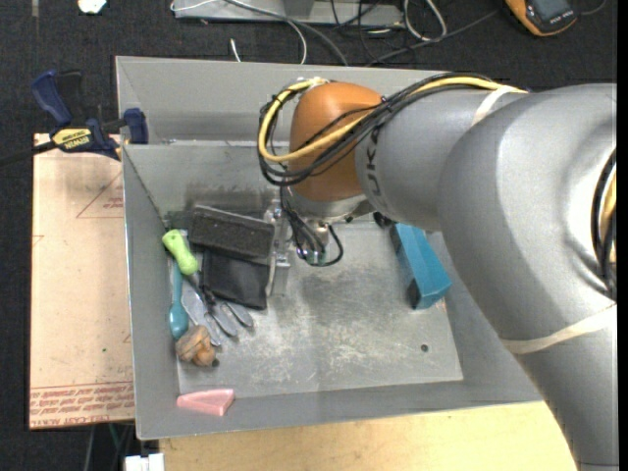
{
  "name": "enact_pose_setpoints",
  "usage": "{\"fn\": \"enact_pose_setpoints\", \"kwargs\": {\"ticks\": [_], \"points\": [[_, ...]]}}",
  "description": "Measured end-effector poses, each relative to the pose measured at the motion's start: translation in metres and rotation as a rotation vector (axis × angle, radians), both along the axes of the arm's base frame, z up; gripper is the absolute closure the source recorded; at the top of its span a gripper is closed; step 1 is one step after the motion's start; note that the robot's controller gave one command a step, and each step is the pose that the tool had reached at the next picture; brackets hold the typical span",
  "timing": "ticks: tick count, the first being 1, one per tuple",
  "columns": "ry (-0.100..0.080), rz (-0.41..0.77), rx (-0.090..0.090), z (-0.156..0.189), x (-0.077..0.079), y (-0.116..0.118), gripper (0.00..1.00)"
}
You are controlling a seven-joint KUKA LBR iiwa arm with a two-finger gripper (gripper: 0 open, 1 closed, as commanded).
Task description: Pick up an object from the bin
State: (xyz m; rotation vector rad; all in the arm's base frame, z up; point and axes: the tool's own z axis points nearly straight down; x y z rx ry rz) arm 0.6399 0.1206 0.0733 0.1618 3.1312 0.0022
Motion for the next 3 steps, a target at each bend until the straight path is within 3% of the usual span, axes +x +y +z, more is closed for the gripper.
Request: {"fn": "enact_pose_setpoints", "kwargs": {"ticks": [1,2,3], "points": [[-0.001,-0.01,0.0,-0.002,0.014,0.002,1.0],[-0.001,-0.012,-0.001,-0.002,0.016,-0.006,1.0],[-0.001,-0.105,0.001,0.1,0.016,0.022,1.0]]}}
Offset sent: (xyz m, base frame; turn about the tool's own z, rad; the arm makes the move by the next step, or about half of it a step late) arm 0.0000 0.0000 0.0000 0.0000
